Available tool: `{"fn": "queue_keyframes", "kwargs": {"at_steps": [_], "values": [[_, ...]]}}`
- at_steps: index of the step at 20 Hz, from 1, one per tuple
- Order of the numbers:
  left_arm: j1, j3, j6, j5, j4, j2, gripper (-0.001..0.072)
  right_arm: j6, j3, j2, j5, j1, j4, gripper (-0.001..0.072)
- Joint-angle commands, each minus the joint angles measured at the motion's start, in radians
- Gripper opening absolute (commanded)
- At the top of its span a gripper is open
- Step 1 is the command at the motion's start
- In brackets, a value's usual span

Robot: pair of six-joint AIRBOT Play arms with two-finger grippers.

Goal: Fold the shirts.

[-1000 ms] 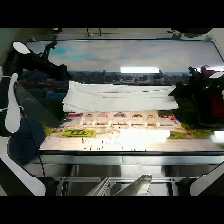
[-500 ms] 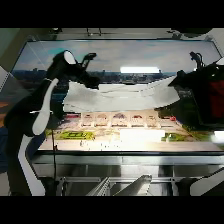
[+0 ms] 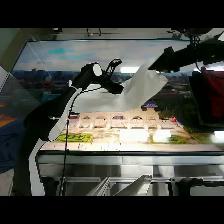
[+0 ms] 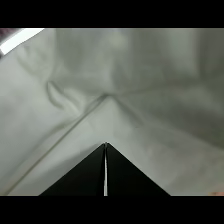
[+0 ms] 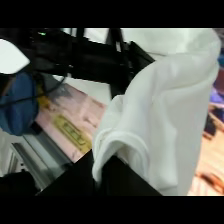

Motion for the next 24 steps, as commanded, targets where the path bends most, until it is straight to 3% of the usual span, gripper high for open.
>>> {"fn": "queue_keyframes", "kwargs": {"at_steps": [1, 6, 9, 11, 13, 18, 20, 23, 24], "values": [[-0.015, 0.0, -0.001, 0.016, -0.024, -0.005, 0.0014, 0.031, 0.001, 0.021, -0.085, 0.089, 0.153, 0.0015], [-0.015, 0.0, 0.0, 0.0, -0.063, -0.005, 0.0014, 0.032, 0.001, 0.018, -0.145, 0.167, 0.219, 0.0015], [0.045, 0.0, 0.002, -0.213, -0.062, 0.054, 0.0012, 0.062, 0.001, 0.017, -0.15, 0.18, 0.136, 0.0015], [0.14, 0.0, 0.001, -0.428, -0.006, 0.147, 0.0011, 0.072, 0.001, 0.009, -0.174, 0.182, 0.101, 0.0015], [0.262, 0.0, 0.001, -0.554, 0.038, 0.262, 0.001, 0.079, 0.001, -0.008, -0.219, 0.197, 0.099, 0.0015], [0.612, 0.0, -0.037, -0.549, -0.064, 0.556, 0.0013, 0.078, 0.001, -0.113, -0.51, 0.396, 0.106, 0.0015], [0.727, -0.032, -0.021, -0.535, -0.19, 0.642, 0.0014, -0.015, 0.001, -0.185, -0.661, 0.507, 0.198, 0.0015], [0.843, -0.18, 0.037, -0.482, -0.295, 0.767, 0.0014, -0.251, 0.002, -0.322, -0.885, 0.655, 0.458, 0.0016], [0.868, -0.239, 0.051, -0.463, -0.296, 0.804, 0.0014, -0.349, 0.002, -0.367, -0.93, 0.69, 0.561, 0.0066]]}}
